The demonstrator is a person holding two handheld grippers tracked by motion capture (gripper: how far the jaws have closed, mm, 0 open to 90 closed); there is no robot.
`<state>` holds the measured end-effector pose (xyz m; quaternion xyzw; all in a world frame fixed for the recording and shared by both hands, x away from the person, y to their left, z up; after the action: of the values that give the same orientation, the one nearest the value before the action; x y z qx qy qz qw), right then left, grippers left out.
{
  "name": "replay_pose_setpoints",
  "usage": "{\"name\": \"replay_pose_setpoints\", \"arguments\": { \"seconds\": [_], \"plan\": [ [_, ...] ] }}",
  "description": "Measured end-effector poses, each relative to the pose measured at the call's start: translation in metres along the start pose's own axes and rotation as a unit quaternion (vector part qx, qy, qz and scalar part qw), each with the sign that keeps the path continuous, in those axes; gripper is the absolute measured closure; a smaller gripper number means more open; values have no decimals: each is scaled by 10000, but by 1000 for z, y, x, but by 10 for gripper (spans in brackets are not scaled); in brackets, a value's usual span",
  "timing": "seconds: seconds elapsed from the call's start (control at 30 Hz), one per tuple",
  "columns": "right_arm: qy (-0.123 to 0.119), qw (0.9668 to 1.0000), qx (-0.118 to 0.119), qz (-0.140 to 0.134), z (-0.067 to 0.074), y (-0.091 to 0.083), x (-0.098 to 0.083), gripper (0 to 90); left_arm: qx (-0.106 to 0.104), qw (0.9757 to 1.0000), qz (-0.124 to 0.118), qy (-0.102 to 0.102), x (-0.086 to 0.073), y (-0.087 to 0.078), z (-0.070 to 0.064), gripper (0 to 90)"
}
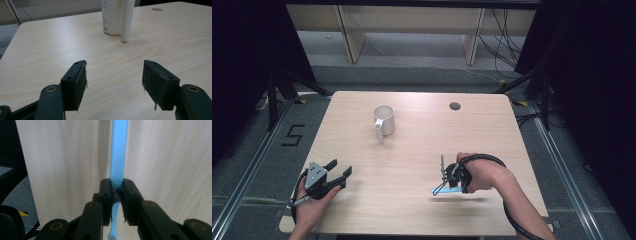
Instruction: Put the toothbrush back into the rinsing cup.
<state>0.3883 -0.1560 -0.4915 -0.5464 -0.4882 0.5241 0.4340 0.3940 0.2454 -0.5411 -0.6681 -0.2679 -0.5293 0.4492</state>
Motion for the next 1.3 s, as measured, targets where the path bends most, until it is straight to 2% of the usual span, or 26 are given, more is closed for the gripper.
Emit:
{"name": "replay_pose_setpoints", "arguments": {
  "seconds": [0.07, 0.1, 0.13, 0.17, 0.2, 0.37, 0.5, 0.53, 0.63, 0.77, 0.8, 0.87, 0.93, 1.0, 1.3],
  "plan": [
    [-16, 10000, -19, -43, -1, -1, 0, 795, -81, 9999, -85, 10, 2, 1, -4, 355],
    [-16, 10000, -19, -43, -1, -1, 0, 795, -81, 9999, -85, 10, 2, 1, -4, 355],
    [-122, 9999, -38, -83, -3, -1, 0, 795, -76, 10000, -15, 37, 3, 0, -5, 355],
    [20, 10000, -38, -68, -1, -2, 0, 795, -91, 9999, -21, 41, 4, 0, -6, 355],
    [12, 10000, -40, -75, -2, -2, 0, 795, -124, 9999, -82, 42, 5, 1, -7, 355],
    [12, 10000, -51, -78, -2, -3, 0, 795, -142, 9999, -20, 83, 5, -1, -9, 355],
    [-59, 9999, -53, -66, -3, -3, 0, 795, -188, 9998, -86, 60, 6, 1, -11, 355],
    [-7, 10000, -63, -42, -3, -4, -1, 795, -174, 9998, -30, 77, 6, -1, -12, 355],
    [-18, 9999, -69, -73, -3, -5, -1, 795, -271, 9996, -112, 33, 9, 0, -15, 354],
    [29, 9999, -68, -143, -3, -6, 1, 795, -409, 9990, -122, 97, 16, 0, -24, 350],
    [30, 9999, -71, -150, -4, -7, 1, 795, -488, 9985, -208, 108, 19, 2, -28, 349],
    [-1, 9999, -117, -84, -5, -9, 1, 795, -569, 9981, -213, 127, 23, 4, -33, 347],
    [6, 9998, -121, -158, -5, -9, 2, 795, -658, 9974, -227, 160, 28, 5, -39, 347],
    [-44, 9998, -157, -138, -6, -12, 3, 795, -785, 9965, -274, 125, 33, 7, -46, 346],
    [-15, 9997, -172, -190, -6, -12, 4, 795, -982, 9944, -297, 255, 46, 10, -62, 345]
  ]
}}
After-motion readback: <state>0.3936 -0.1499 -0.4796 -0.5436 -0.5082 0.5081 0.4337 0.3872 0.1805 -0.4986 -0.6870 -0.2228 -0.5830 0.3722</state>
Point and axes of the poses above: each handheld gripper's, and its own axes: y roughly forward along the jaws, x roughly out of its top, z roughly to its left, the point moved 6 cm from there along y, roughly forward along the jaws, and after that the axes turned 4 degrees about -x, right-handed, at the moved point
